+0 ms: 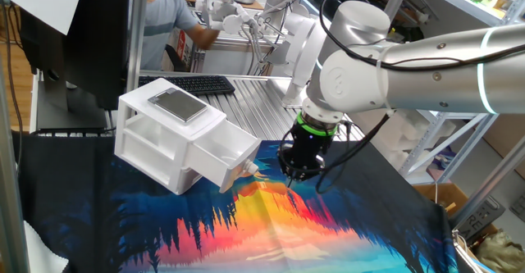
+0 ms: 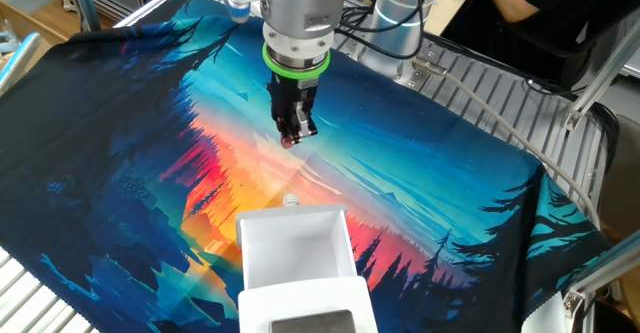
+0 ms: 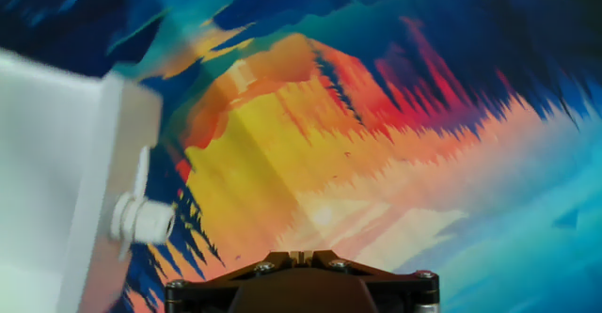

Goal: Grasp the handle and close the drawer

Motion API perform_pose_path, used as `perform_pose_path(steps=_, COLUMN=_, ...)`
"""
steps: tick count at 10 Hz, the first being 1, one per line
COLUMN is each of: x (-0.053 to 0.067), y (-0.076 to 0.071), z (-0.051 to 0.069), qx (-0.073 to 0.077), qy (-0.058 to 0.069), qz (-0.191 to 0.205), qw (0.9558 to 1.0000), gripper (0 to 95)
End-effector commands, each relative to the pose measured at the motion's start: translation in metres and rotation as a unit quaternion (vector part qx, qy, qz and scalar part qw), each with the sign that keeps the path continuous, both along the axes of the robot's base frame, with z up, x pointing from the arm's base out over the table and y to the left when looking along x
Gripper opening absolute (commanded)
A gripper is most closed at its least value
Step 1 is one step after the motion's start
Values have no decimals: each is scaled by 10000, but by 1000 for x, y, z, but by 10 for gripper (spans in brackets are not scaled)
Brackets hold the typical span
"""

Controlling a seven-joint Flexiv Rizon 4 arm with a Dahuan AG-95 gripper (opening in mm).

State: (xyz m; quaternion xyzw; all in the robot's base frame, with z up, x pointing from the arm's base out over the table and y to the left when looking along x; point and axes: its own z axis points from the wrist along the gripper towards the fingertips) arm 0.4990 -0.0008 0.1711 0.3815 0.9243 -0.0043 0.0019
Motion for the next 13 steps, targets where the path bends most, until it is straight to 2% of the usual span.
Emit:
perform_pose_path(steps=1, x=0, y=0, z=1, qx=57, qy=6, qz=-1284, qw=9917, gripper=0)
perform_pose_path(steps=3, x=0, y=0, z=1, qx=50, qy=-6, qz=-2082, qw=9781, gripper=0)
perform_pose_path(steps=4, x=0, y=0, z=1, qx=55, qy=-11, qz=-2551, qw=9669, gripper=0)
perform_pose_path(steps=6, x=0, y=0, z=1, qx=56, qy=-11, qz=-3024, qw=9532, gripper=0)
perform_pose_path(steps=7, x=0, y=0, z=1, qx=49, qy=0, qz=-3409, qw=9401, gripper=0)
perform_pose_path(steps=8, x=0, y=0, z=1, qx=58, qy=20, qz=-3613, qw=9324, gripper=0)
perform_pose_path(steps=9, x=0, y=0, z=1, qx=119, qy=64, qz=-3900, qw=9207, gripper=0)
perform_pose_path(steps=10, x=0, y=0, z=1, qx=132, qy=81, qz=-4088, qw=9125, gripper=0)
perform_pose_path(steps=11, x=0, y=0, z=1, qx=128, qy=80, qz=-4143, qw=9100, gripper=0)
perform_pose_path(steps=12, x=0, y=1, z=2, qx=108, qy=73, qz=-4162, qw=9092, gripper=190)
perform_pose_path(steps=13, x=-1, y=3, z=3, qx=69, qy=55, qz=-4178, qw=9085, gripper=190)
